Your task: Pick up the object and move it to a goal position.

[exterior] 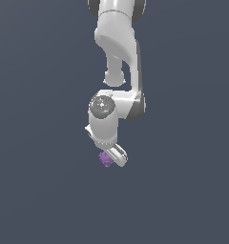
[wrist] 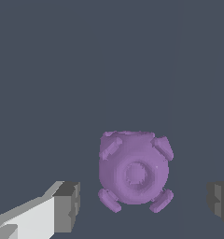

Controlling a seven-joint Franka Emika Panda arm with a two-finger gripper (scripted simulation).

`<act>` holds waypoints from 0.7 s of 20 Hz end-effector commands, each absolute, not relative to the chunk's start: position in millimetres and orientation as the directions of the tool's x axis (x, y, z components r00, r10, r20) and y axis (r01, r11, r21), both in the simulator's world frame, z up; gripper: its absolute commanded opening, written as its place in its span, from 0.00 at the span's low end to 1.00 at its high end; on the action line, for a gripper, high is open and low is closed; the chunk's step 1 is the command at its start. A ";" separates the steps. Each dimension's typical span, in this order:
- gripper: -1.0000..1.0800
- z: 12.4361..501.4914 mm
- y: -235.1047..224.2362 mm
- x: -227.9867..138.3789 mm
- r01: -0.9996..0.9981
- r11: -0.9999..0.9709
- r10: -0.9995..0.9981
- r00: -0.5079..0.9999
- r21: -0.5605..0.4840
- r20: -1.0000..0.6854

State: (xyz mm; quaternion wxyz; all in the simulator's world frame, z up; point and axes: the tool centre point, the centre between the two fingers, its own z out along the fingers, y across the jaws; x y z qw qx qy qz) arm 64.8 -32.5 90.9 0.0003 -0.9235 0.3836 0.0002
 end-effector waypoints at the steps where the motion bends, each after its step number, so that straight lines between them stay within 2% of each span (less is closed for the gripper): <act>1: 0.96 89.6 -32.9 65.5 -0.717 -0.697 -0.717 0.697 0.000 0.000; 7: 0.96 83.6 -32.7 65.1 -0.714 -0.700 -0.714 0.700 0.000 0.000; 14: 0.96 49.2 -33.0 64.0 -0.717 -0.697 -0.717 0.697 0.000 0.000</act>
